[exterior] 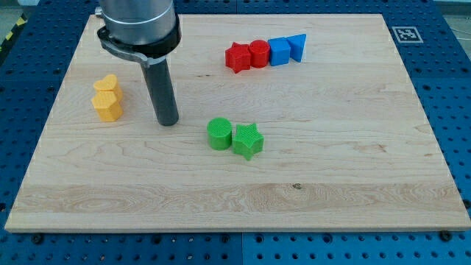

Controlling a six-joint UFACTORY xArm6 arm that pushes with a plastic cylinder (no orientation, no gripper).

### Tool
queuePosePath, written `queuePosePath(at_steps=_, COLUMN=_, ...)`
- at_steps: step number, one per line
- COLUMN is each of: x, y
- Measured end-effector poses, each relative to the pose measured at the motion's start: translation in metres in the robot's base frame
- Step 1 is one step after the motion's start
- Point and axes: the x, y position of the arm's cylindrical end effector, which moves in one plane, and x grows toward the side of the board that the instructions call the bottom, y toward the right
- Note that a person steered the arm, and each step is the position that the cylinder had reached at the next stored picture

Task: Point the arm to the bottom of the green blocks

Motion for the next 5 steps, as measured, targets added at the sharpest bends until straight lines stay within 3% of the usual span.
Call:
queuePosePath(at_steps=2, x=0.048, y=0.009)
queuePosePath(at_steps=5, x=0.072, y=0.053)
